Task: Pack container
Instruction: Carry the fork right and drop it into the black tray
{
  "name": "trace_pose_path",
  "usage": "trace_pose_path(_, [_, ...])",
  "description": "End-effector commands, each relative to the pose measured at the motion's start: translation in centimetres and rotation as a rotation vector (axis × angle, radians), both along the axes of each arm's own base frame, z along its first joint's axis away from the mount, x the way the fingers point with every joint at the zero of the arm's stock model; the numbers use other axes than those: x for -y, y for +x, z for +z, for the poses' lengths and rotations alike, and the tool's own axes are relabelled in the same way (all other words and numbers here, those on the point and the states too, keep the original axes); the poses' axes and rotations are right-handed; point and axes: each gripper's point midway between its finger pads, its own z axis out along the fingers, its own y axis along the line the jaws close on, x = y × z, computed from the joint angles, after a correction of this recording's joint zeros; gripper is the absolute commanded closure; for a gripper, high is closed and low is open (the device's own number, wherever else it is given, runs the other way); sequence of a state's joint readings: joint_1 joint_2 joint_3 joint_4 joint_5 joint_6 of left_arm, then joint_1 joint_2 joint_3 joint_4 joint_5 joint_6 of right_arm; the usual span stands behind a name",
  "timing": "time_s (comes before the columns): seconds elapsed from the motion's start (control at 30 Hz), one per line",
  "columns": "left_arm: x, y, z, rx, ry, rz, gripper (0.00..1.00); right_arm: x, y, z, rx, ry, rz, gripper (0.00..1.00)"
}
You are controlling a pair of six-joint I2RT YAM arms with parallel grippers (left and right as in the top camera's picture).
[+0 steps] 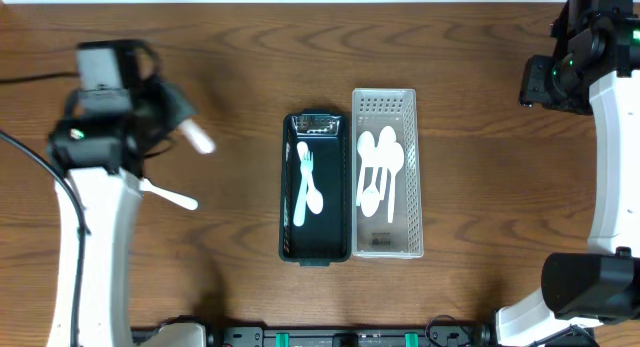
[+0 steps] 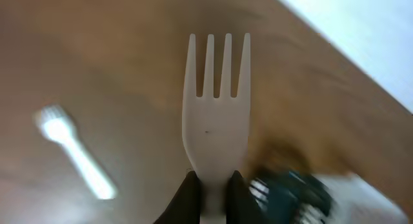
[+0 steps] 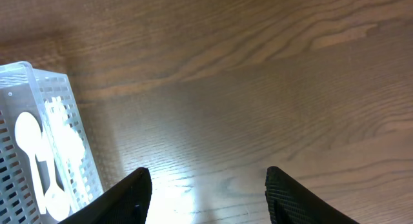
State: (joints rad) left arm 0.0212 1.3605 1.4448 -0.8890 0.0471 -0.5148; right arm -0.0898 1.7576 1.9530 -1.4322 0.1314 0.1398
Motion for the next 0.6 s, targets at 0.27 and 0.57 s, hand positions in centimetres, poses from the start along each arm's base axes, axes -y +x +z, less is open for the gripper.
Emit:
trace_pose_path(0.27, [17.2, -0.7, -6.1, -0.148, 0.021, -0.432, 0.94, 0.3, -0.2, 0.2, -0.002, -0.015, 0.007, 0.40])
trace_pose_path(0.57, [20.1, -1.6, -16.7, -0.439, 0.107, -0.500, 0.94, 0.3, -0.6, 0.0, -0.018, -0.015, 0.011, 0.41])
